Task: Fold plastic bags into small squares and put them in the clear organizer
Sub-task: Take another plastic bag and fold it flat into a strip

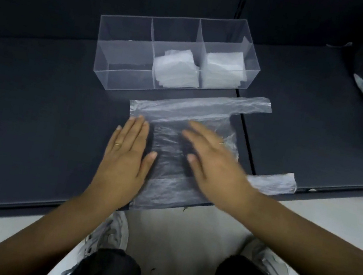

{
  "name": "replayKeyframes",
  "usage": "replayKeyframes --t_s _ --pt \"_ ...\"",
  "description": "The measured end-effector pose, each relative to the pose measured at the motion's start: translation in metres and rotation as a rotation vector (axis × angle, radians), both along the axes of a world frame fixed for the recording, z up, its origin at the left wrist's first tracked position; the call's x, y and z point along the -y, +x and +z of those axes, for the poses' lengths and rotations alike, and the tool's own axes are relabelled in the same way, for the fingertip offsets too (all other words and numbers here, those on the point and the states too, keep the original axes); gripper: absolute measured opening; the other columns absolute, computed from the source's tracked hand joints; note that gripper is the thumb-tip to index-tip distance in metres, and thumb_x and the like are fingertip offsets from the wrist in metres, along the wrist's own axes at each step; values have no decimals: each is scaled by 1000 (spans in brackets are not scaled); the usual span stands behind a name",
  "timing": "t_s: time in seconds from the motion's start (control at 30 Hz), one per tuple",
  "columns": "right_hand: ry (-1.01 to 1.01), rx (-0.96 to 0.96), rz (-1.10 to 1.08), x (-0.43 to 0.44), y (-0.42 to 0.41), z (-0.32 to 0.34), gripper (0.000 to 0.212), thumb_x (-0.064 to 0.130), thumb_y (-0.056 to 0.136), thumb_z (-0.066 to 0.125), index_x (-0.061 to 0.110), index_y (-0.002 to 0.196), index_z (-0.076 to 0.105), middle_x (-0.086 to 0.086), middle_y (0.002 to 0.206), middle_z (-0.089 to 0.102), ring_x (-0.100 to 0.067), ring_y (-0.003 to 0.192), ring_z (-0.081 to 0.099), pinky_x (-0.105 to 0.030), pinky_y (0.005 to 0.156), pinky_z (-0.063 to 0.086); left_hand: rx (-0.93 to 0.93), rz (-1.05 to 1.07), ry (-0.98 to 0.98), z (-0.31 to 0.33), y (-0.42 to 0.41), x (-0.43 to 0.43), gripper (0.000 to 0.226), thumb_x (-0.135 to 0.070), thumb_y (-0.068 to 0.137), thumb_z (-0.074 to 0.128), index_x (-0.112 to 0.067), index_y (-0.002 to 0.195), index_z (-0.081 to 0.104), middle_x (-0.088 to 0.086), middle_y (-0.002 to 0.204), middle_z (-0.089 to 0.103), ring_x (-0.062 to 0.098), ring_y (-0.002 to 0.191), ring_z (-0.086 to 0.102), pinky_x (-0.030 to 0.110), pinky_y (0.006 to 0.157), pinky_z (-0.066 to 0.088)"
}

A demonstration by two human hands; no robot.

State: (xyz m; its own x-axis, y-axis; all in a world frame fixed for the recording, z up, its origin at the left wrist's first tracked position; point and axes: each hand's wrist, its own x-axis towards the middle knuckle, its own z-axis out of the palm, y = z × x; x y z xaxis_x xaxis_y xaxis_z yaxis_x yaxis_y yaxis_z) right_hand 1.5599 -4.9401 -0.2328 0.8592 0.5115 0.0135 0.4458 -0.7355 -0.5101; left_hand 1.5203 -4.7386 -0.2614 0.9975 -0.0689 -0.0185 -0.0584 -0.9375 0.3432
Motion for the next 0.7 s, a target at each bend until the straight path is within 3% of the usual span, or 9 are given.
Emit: replayKeyframes --t_s 0.07,0.17,0.27,0.37,0.5,0.6,0.7 --pt "-23 -15 103 -25 -3 -18 49 17 99 47 3 145 36 -13 156 27 -24 144 25 -21 118 4 -32 -40 55 -7 3 10 71 -52 99 16 -5 151 9 2 155 -6 16 146 -8 28 117 -13" --pt "-249 37 47 -9 -1 -41 64 45 100 35 13 152 18 -6 161 11 -21 149 7 -30 119 -8 -71 -79 213 -19 -4 7 83 -63 91 1 -6 151 4 7 158 -5 21 147 -6 38 120 -6" --pt "-417 79 -95 31 -1 -47 77 63 93 16 15 153 14 -6 161 9 -21 149 4 -37 121 0 -102 -104 240 -20 -9 2 90 -68 86 -7 -7 151 1 8 160 -5 20 148 -7 42 121 0" --pt "-540 -9 -264 55 5 -38 94 75 84 2 12 154 3 -6 162 -1 -20 149 -3 -36 120 -4 -113 -105 171 -17 -8 -3 90 -75 81 -10 -17 150 -15 -2 157 -21 11 144 -24 35 118 -14" --pt "-465 49 -236 23 37 -21 87 67 88 12 9 153 1 -8 162 -4 -21 149 -7 -34 119 -8 -12 0 40 -7 20 -13 75 -66 92 0 -20 149 -11 -6 157 -15 4 142 -22 27 116 -18" --pt "-330 57 34 -27 56 -26 70 51 99 24 12 153 1 -5 162 -6 -17 148 -9 -29 116 -13 -31 3 127 -11 46 -15 70 -53 95 7 -13 152 -2 1 160 -8 10 145 -14 32 118 -14" --pt "-382 6 109 -38 69 -45 65 46 102 21 13 153 -2 -3 162 -9 -14 147 -13 -29 117 -13 -96 -31 214 -22 54 -16 67 -49 98 9 -13 151 -8 3 160 -13 13 146 -15 35 118 -13"
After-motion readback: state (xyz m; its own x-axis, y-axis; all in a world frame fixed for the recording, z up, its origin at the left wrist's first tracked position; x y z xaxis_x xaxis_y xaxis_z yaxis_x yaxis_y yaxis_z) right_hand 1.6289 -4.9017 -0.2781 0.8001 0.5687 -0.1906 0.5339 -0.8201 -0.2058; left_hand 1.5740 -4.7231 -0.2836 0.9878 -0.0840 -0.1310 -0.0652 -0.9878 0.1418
